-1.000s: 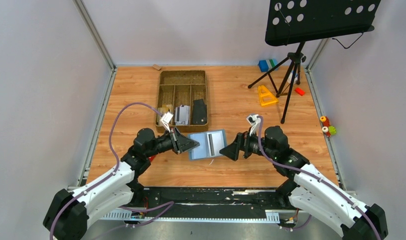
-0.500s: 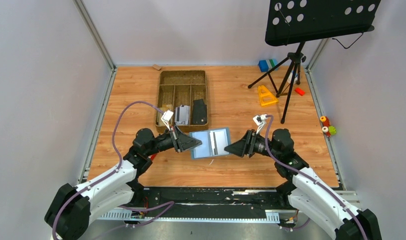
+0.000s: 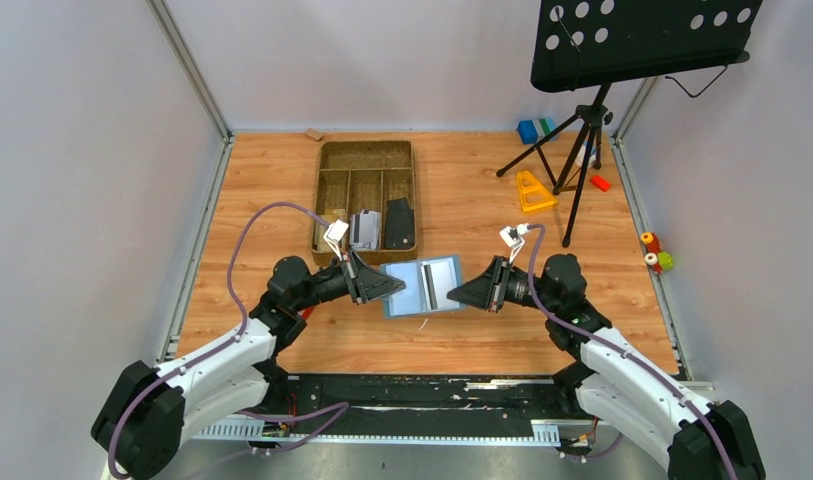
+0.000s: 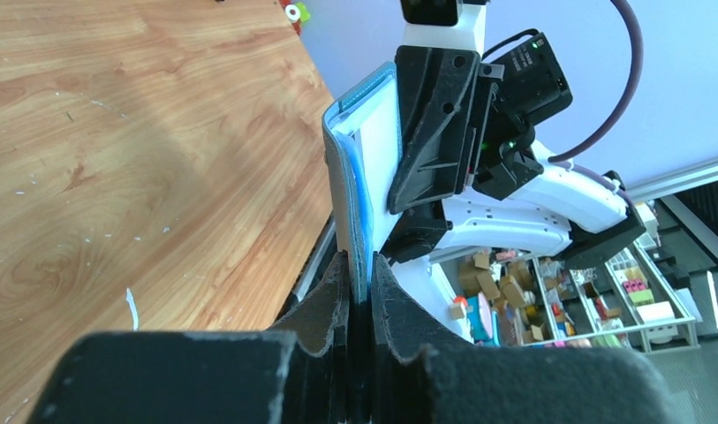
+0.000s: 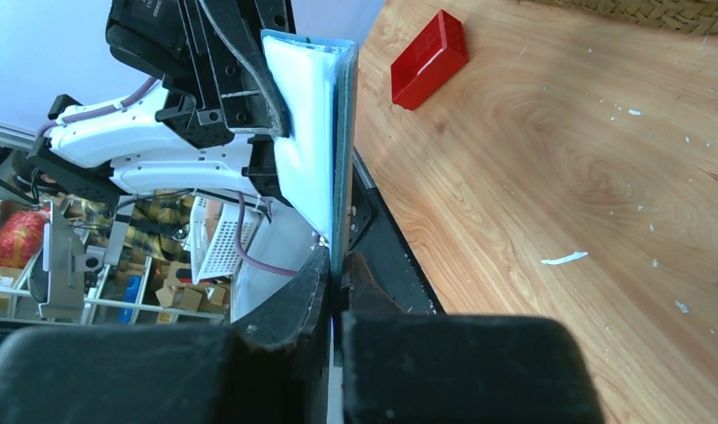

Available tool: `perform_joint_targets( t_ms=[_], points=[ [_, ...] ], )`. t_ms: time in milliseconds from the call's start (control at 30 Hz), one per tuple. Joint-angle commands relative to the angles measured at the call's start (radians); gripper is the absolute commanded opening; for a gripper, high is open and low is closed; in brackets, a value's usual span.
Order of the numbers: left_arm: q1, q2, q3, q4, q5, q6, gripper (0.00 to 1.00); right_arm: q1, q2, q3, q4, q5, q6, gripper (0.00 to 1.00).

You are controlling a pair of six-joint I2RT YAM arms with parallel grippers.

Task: Take the credit cards out of the card holder
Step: Remove the credit card from the card holder.

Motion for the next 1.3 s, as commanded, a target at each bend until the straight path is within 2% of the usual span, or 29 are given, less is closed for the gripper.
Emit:
perform_joint_targets(
  t_ms=[0, 67, 167, 333, 467, 567, 633, 700, 767, 867, 933, 1067, 1267],
  points=[
    [0.004, -0.005, 0.018, -0.019, -0.01, 0.027, 0.1, -0.004, -0.013, 0.022, -0.003, 0.014, -0.013, 0.0],
    [0.003, -0.018, 0.06, -0.245, -0.078, 0.108, 0.26, -0.003, -0.027, 0.036, -0.084, 0.053, -0.051, 0.0],
    [0.003, -0.05, 0.159, -0.578, -0.277, 0.264, 0.39, -0.003, -0.041, 0.056, -0.184, 0.112, -0.104, 0.0],
    [0.003, -0.131, 0.234, -0.831, -0.438, 0.373, 0.62, -0.004, -0.051, 0.076, -0.287, 0.172, -0.16, 0.0],
    [0.003, -0.205, 0.299, -0.968, -0.472, 0.442, 0.69, -0.004, -0.059, 0.082, -0.315, 0.203, -0.189, 0.0],
    [0.003, -0.236, 0.291, -0.878, -0.319, 0.433, 0.76, -0.004, -0.059, 0.08, -0.315, 0.205, -0.187, 0.0],
    [0.002, -0.228, 0.254, -0.749, -0.19, 0.366, 0.82, -0.003, -0.056, 0.082, -0.309, 0.199, -0.182, 0.0],
    [-0.009, -0.206, 0.223, -0.607, -0.104, 0.296, 0.84, -0.005, -0.053, 0.081, -0.296, 0.189, -0.172, 0.0],
    [-0.053, -0.183, 0.212, -0.542, -0.101, 0.286, 0.84, -0.003, -0.051, 0.079, -0.284, 0.179, -0.163, 0.0],
    [-0.153, -0.127, 0.227, -0.53, -0.178, 0.331, 0.84, -0.004, -0.049, 0.078, -0.273, 0.167, -0.155, 0.0],
    [-0.185, -0.07, 0.231, -0.484, -0.17, 0.319, 0.79, -0.004, -0.046, 0.073, -0.261, 0.158, -0.15, 0.0],
    [-0.195, 0.056, 0.228, -0.376, -0.121, 0.266, 0.7, -0.003, -0.039, 0.063, -0.231, 0.138, -0.135, 0.0],
    [-0.195, 0.127, 0.218, -0.337, -0.15, 0.25, 0.68, -0.002, -0.034, 0.047, -0.193, 0.12, -0.114, 0.0]
  ],
)
